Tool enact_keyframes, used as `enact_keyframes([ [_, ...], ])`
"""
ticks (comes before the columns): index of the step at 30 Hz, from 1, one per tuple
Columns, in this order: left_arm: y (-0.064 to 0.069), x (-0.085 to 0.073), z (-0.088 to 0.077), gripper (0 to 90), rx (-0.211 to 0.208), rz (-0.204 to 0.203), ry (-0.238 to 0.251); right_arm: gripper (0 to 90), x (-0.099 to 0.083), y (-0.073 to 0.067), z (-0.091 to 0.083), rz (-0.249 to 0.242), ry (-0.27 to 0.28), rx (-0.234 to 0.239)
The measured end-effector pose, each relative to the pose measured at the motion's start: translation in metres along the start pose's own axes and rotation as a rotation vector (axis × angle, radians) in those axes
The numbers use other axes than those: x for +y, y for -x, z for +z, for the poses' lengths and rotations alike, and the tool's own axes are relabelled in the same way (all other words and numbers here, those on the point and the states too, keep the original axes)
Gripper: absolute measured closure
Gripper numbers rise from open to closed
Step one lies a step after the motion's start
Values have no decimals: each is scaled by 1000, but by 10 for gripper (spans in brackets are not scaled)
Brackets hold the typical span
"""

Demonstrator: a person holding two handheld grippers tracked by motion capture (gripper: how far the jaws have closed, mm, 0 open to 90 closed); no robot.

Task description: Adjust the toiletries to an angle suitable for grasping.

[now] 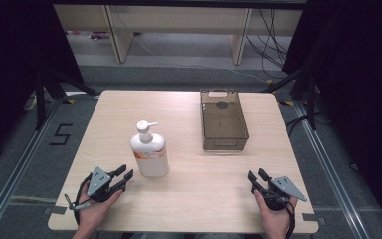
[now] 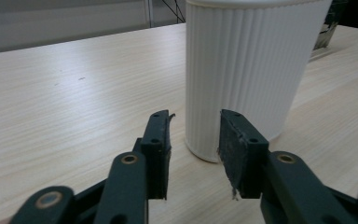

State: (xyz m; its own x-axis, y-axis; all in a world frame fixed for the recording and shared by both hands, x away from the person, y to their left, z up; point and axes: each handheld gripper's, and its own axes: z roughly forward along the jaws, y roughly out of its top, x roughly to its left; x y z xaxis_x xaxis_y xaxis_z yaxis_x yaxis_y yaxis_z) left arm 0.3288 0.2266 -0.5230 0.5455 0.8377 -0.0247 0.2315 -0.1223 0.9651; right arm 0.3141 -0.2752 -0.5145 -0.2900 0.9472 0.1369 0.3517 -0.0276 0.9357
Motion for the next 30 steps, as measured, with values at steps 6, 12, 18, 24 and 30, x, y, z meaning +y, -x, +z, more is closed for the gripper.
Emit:
enact_keyframes([
  [6, 11, 10, -4, 824, -49, 52, 11, 571, 0, -1, 0, 7, -4, -5],
  [12, 17, 18, -3, 894, -62, 53, 21, 579, 0, -1, 0, 2, -5, -8],
  [18, 22, 29, -2, 894, -59, 57, 38, 587, 0, -1, 0, -8, 8, -10],
  [24, 26, 36, 1, 894, -84, 65, 69, 587, 0, -1, 2, -15, 3, -24],
  [30, 38, 46, 4, 894, -95, 65, 72, 589, 0, -2, 1, -8, -1, 1],
])
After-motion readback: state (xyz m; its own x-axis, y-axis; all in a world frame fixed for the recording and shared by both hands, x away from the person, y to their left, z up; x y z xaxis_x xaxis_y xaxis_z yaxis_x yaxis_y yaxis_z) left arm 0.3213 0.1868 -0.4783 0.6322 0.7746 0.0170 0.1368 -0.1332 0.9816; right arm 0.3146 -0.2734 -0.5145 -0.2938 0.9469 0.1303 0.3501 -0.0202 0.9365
